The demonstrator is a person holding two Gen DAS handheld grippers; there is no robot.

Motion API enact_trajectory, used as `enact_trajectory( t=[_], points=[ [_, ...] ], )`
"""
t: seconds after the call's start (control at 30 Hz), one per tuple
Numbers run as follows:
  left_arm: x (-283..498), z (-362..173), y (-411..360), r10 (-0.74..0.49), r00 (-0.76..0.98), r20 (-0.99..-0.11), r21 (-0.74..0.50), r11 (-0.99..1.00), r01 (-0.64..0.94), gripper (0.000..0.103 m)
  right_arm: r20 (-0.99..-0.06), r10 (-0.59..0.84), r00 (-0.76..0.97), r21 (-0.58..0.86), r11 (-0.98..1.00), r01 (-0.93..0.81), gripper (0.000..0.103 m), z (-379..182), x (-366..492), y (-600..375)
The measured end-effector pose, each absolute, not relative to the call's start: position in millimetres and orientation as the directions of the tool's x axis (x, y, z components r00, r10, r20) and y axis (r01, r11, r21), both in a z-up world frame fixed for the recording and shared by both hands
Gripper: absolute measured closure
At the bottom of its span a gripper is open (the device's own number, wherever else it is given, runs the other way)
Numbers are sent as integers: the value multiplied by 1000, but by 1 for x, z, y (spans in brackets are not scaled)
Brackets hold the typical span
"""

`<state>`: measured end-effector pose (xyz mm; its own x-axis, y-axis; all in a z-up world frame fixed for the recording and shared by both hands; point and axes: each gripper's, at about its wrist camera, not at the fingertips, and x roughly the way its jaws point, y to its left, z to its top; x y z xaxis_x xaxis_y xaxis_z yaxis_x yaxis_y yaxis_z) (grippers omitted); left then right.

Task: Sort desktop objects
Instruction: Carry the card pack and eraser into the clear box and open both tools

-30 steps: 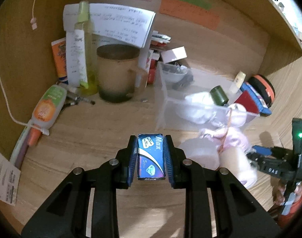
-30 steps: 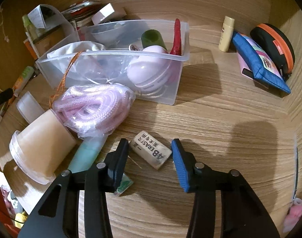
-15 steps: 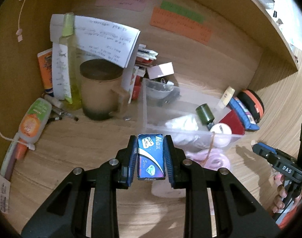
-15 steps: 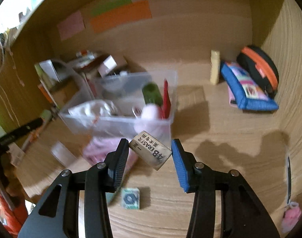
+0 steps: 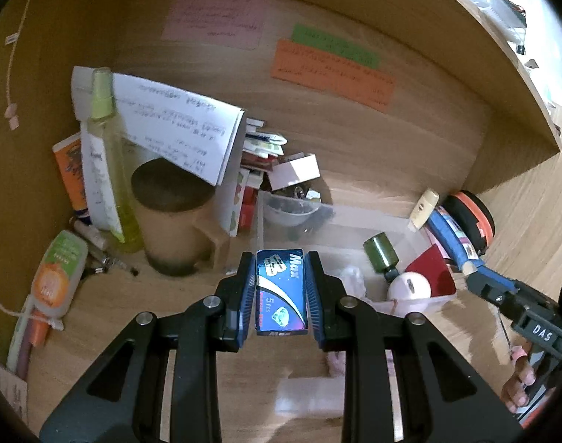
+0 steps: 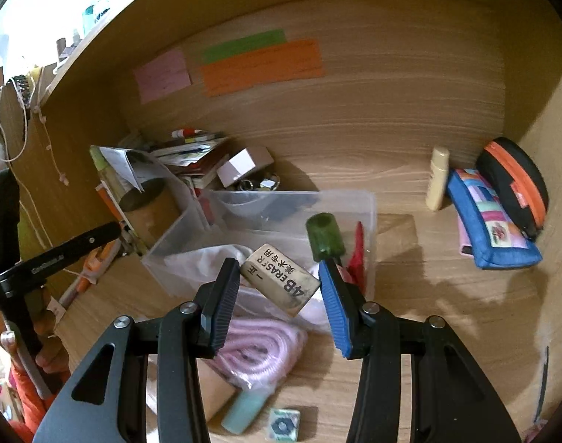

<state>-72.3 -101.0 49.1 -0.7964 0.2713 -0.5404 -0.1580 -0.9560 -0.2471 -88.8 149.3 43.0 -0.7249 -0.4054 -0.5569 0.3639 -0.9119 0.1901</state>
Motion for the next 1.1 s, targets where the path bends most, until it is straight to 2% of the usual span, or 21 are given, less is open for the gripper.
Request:
enact_trajectory(
  t=[0.43, 0.83, 1.1],
  points=[
    [-109, 44, -75, 305, -765, -566, -226, -951, -212, 77, -613, -403, -679, 181, -909, 376, 62, 31, -130, 127],
    [-141, 7, -54, 314, -671, -671, -202, -949, -242, 77, -708, -369, -603, 157, -914, 375, 62, -7, -160, 109],
    [-145, -4, -52, 322, -626, -710, -218, -946, -240, 76, -715, -352, -604, 132, -917, 377, 61, -11, -160, 106]
  ],
)
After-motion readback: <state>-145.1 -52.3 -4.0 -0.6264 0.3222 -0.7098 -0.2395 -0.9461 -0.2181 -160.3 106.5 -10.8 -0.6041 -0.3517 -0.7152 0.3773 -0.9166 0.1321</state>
